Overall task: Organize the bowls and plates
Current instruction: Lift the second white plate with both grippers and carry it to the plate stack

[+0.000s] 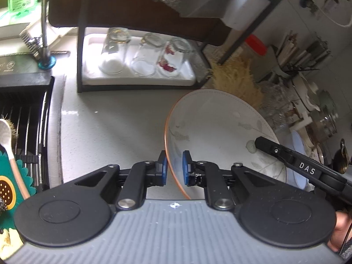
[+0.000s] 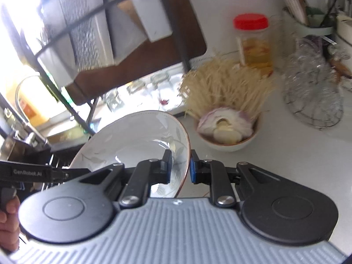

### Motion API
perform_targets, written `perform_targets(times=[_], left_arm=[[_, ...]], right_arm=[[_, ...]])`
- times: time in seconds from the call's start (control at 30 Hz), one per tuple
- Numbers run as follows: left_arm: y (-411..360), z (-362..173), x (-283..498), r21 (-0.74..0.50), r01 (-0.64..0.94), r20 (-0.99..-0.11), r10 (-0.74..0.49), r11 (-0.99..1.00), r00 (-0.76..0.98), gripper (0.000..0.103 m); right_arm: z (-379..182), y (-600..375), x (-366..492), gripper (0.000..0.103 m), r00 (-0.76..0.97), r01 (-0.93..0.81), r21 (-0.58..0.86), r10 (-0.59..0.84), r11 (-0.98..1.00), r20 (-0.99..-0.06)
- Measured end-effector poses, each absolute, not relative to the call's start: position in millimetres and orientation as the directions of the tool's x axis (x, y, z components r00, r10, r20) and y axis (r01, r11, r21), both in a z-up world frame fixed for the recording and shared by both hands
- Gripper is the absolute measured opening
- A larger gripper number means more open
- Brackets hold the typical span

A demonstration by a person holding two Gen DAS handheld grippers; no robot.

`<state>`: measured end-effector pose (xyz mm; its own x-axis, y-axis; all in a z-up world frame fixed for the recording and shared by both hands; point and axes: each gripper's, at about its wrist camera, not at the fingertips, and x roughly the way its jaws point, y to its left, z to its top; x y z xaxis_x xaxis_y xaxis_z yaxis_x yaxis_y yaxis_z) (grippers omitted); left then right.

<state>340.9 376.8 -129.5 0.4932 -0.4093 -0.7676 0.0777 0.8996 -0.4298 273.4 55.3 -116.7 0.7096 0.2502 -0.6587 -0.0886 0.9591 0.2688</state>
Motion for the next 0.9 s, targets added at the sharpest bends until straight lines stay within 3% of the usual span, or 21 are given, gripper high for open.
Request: perform_targets(times=[0.37, 0.9], left_arm=[[337, -112, 339, -0.462, 0.171, -0.741, -0.484, 0.870, 0.466, 0.016], [266, -131, 330, -0.446, 0.235, -0.771, -0.504, 0.863, 0.389, 0.016]], right_arm=[[-95, 19, 246, 0.019, 0.759, -0.011, 0.266, 0.181, 0.964, -0.625], [-108, -33, 212, 0.019, 0.745, 0.085, 0.260, 0.112, 0.962, -0.657]])
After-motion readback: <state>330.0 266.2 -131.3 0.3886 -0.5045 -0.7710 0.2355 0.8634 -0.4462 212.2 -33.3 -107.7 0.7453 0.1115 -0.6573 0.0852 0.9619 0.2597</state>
